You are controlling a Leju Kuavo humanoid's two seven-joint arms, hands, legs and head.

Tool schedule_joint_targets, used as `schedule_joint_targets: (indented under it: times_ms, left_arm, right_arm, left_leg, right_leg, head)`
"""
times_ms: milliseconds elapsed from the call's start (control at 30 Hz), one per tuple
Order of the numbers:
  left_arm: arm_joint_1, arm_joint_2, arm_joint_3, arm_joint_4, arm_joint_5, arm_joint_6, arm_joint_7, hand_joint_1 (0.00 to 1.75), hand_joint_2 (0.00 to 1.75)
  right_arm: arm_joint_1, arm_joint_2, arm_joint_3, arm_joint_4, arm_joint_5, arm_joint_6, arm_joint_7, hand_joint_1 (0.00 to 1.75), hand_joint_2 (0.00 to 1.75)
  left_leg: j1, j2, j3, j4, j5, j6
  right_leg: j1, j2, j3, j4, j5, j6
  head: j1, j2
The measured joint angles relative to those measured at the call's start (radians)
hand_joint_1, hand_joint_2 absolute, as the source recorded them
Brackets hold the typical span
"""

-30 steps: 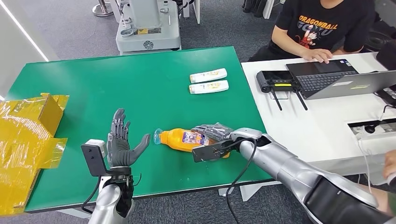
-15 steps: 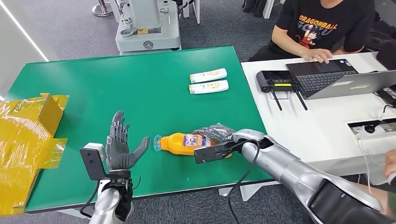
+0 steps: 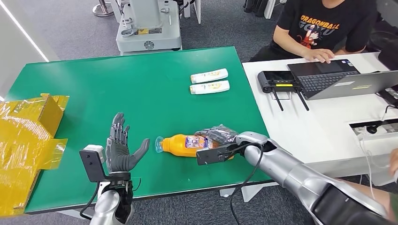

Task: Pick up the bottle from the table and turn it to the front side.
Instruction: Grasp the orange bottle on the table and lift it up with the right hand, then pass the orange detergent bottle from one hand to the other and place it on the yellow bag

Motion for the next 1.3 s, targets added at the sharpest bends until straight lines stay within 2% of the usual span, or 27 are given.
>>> schedule_joint_targets:
  times_ms: [133,333,600,867,1067,1300]
  left_arm:
    - [0.003,0.0,0.004,-0.004,-0.006,0.0,0.0,0.0,1.75]
    - [0.017,0.0,0.011,-0.022,-0.015,0.006,-0.001,0.0,1.75]
    - [0.019,0.0,0.019,-0.031,-0.016,0.02,-0.001,0.0,1.75]
    - [0.027,0.012,0.027,-0.055,-0.027,0.042,-0.006,0.0,1.75]
    - [-0.009,0.024,0.036,-0.054,-0.083,0.041,0.002,0.0,1.75]
    - [-0.064,0.029,0.039,-0.031,-0.128,0.023,0.016,0.0,1.75]
  right_arm:
    - [0.015,0.002,-0.026,-0.013,-0.003,-0.048,-0.013,1.75,1.75]
    - [0.069,0.009,-0.117,-0.082,-0.025,-0.184,-0.023,1.75,1.75]
    - [0.154,0.01,-0.217,-0.202,-0.039,-0.236,-0.025,1.75,1.75]
    - [0.291,-0.007,-0.363,-0.348,-0.049,-0.359,-0.071,1.75,1.75]
    - [0.399,-0.013,-0.468,-0.458,-0.057,-0.458,-0.137,1.75,1.75]
    - [0.434,-0.003,-0.508,-0.512,-0.055,-0.469,-0.194,1.75,1.75]
  left_leg:
    - [0.0,0.0,0.0,0.0,0.0,0.0]
    - [0.0,-0.001,0.0,0.0,0.0,0.0]
    - [0.0,-0.001,-0.001,0.0,0.0,0.0]
    - [0.0,-0.003,-0.001,0.0,0.0,0.0]
    - [0.0,-0.003,-0.001,0.0,-0.001,0.0]
    - [0.0,-0.003,-0.001,0.0,0.0,0.0]
  right_leg:
    - [0.0,-0.001,0.0,0.0,0.0,0.0]
    - [0.0,-0.001,0.0,0.0,0.0,0.0]
    - [0.0,-0.001,0.0,0.0,0.0,0.0]
    - [0.0,-0.003,0.0,0.0,-0.001,0.001]
    - [0.0,-0.003,-0.001,0.0,-0.001,0.001]
    - [0.0,-0.003,-0.001,0.0,-0.001,0.0]
  head:
    - [0.0,0.0]
    - [0.0,0.0]
    - [0.0,0.0]
    - [0.0,0.0]
    - [0.0,0.0]
    - [0.0,0.0]
